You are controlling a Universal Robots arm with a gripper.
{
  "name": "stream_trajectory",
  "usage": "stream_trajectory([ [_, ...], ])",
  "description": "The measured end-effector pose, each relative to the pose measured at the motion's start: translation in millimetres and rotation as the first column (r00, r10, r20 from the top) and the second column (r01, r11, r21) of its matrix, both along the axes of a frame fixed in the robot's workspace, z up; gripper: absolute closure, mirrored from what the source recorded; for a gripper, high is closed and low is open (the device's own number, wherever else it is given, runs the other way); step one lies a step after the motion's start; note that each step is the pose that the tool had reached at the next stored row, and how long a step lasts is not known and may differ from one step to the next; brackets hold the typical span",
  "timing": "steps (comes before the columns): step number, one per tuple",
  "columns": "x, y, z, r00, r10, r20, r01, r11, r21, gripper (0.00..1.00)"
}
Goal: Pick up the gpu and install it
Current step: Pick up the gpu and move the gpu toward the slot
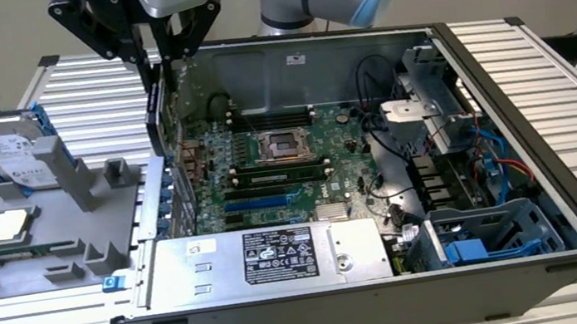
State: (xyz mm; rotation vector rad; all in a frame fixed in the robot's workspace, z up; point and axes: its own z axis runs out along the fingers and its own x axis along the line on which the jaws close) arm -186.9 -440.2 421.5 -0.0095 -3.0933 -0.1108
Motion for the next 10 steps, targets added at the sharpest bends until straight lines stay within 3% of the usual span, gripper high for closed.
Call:
stream_trajectory([
  [10,2.4,0.0,0.0,1.0,0.0,0.0002,0.0,1.0,0.0,1.0],
])
